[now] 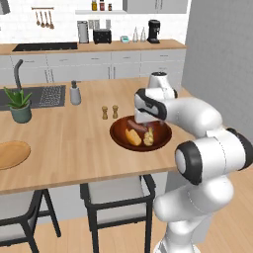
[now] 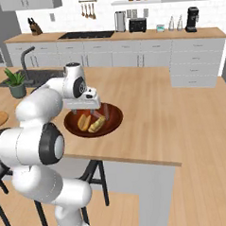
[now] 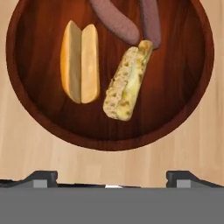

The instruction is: Place one bun and one sausage from the bowl on each plate.

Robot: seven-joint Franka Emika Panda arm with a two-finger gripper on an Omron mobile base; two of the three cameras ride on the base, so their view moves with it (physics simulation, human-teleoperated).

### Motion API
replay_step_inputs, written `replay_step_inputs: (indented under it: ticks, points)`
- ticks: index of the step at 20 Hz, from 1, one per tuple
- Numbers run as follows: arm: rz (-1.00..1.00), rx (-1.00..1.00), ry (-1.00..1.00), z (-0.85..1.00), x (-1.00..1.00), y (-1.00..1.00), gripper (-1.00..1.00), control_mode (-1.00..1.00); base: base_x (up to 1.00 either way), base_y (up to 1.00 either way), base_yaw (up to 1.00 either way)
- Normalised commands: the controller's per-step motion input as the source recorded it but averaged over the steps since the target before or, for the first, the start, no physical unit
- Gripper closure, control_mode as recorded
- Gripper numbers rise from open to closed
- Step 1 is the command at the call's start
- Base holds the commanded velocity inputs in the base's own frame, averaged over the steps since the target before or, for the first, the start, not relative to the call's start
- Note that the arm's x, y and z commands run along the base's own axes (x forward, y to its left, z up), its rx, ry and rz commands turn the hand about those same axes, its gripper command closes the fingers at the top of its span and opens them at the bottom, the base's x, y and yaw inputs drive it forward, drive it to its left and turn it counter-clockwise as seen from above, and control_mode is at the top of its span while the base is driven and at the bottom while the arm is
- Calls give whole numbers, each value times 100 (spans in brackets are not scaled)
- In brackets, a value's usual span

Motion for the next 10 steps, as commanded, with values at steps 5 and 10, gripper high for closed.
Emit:
replay_step_inputs:
  ticks: [5, 10]
  points:
    - [5, 7, 3, -57, 43, -21, -100, -100, 0, 0, 0]
    - [5, 5, 5, -61, 21, -21, -100, -100, 0, 0, 0]
